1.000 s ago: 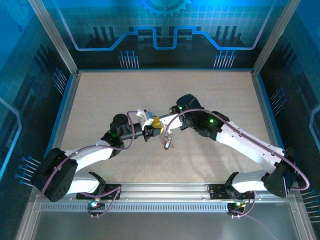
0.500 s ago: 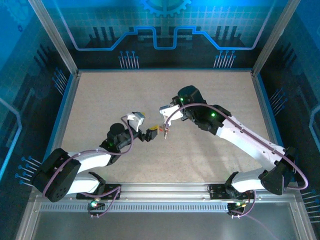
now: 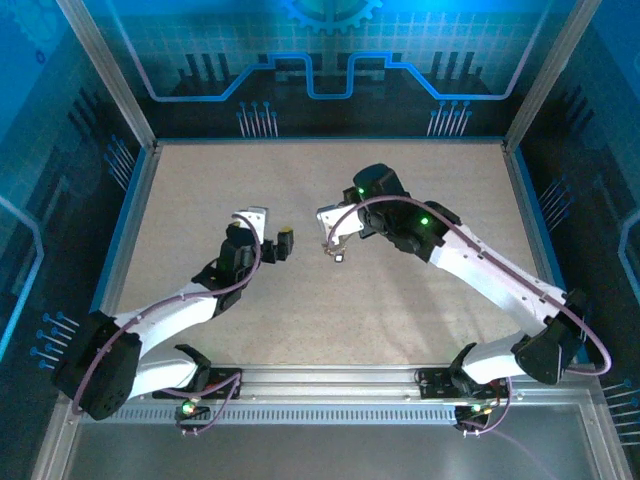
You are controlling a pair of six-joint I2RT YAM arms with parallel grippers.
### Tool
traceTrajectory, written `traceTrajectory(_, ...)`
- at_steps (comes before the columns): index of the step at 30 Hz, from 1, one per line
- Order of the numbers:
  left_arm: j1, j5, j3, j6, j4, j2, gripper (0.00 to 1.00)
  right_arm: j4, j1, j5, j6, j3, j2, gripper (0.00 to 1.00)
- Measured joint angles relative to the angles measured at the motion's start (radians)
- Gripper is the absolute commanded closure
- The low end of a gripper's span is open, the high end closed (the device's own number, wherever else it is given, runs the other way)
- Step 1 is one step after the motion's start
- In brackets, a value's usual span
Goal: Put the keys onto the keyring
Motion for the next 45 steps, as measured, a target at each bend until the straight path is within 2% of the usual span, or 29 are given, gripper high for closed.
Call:
traceTrajectory(5,0.043,-0.096,0.013,-0.091,-0.158,-0.054,0.01,-0.066,0.000,-0.012,0.104,0.080,0.089,1.00)
traceTrajectory(10,0.123,-0.094,0.013,-0.208,-0.263,-0.120,0.01,-0.077,0.000,-0.097,0.228,0.106,0.142,1.00)
traceTrajectory(16,0.197,-0.066,0.013,-0.270,-0.325,-0.151,0.01,-0.048,-0.007,-0.227,0.340,0.177,0.240,1.00)
traceTrajectory(30,0.234,-0.053,-0.034,-0.320,-0.343,-0.188,0.01,0.095,-0.031,-0.420,0.502,0.304,0.487,1.00)
traceTrajectory(45,0.241,0.006,-0.099,-0.399,-0.304,-0.196,0.01,0.243,-0.114,-0.521,0.479,0.259,0.587,1.00)
